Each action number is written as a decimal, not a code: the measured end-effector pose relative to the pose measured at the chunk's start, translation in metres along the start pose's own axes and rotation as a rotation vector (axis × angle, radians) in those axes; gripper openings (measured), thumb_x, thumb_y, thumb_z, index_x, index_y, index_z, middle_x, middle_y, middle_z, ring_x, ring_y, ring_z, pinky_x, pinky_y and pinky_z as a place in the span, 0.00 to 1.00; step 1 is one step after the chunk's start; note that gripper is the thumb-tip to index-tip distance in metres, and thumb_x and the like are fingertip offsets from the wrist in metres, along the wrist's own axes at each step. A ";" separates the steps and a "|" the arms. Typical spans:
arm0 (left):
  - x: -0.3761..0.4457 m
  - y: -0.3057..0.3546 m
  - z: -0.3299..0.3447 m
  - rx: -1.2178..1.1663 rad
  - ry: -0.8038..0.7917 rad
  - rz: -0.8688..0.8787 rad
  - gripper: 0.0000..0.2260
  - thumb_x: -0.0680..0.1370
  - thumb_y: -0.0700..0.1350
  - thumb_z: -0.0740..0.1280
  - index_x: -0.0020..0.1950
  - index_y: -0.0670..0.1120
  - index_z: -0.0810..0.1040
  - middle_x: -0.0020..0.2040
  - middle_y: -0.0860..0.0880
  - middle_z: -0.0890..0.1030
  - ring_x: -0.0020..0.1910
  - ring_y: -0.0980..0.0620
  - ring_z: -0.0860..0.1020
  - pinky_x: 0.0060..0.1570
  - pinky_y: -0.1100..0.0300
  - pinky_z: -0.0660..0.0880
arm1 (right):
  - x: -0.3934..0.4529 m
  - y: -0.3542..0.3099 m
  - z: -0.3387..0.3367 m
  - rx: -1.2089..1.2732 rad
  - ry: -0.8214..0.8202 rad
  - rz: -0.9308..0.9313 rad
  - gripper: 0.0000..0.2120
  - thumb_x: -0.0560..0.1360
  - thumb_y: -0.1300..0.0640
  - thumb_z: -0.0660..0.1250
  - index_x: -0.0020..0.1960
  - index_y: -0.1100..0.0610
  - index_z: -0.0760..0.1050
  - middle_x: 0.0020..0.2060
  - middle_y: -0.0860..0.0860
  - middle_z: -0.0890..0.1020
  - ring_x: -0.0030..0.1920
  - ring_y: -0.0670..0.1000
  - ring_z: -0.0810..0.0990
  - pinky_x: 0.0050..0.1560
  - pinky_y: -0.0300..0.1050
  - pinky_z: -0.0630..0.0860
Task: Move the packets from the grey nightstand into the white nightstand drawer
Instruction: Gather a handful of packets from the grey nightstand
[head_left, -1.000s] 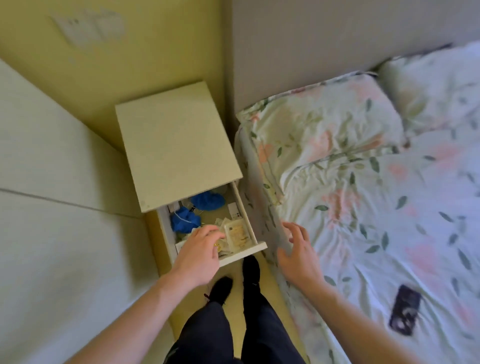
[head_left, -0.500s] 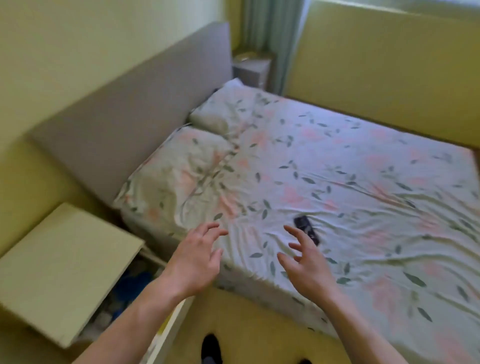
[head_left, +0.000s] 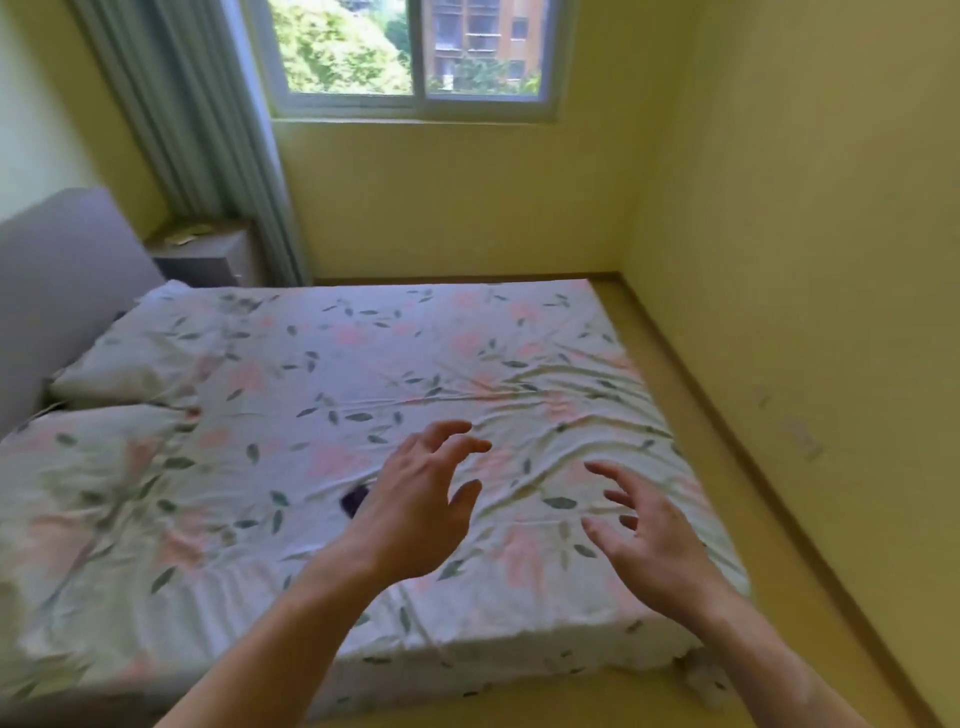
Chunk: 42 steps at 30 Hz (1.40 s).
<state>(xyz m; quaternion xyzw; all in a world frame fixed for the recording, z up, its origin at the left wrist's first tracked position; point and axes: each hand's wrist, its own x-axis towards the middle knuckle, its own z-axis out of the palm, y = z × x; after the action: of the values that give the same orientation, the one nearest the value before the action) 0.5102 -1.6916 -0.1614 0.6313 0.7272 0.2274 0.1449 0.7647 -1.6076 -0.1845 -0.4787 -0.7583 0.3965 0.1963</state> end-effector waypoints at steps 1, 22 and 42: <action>0.011 0.018 0.010 0.006 -0.011 0.027 0.18 0.83 0.53 0.64 0.73 0.61 0.71 0.77 0.60 0.63 0.74 0.53 0.65 0.74 0.54 0.64 | 0.000 0.011 -0.021 -0.002 0.017 0.003 0.25 0.79 0.51 0.70 0.73 0.37 0.68 0.69 0.37 0.72 0.67 0.40 0.72 0.65 0.40 0.72; 0.350 0.307 0.234 0.028 -0.207 0.323 0.19 0.82 0.53 0.64 0.73 0.63 0.69 0.78 0.61 0.62 0.76 0.54 0.63 0.75 0.51 0.65 | 0.086 0.247 -0.390 -0.003 0.308 0.236 0.23 0.80 0.50 0.69 0.72 0.36 0.68 0.64 0.35 0.69 0.66 0.41 0.69 0.63 0.39 0.68; 0.546 0.516 0.377 0.038 -0.070 0.031 0.23 0.82 0.53 0.65 0.76 0.64 0.64 0.80 0.60 0.56 0.79 0.54 0.59 0.77 0.53 0.61 | 0.290 0.465 -0.670 -0.040 0.084 0.051 0.27 0.78 0.52 0.72 0.74 0.40 0.69 0.72 0.35 0.70 0.72 0.38 0.69 0.76 0.44 0.66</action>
<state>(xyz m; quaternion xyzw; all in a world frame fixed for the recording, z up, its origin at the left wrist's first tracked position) 1.0504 -1.0476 -0.1769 0.6527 0.7159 0.1934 0.1549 1.3496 -0.9690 -0.1678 -0.5179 -0.7449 0.3655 0.2082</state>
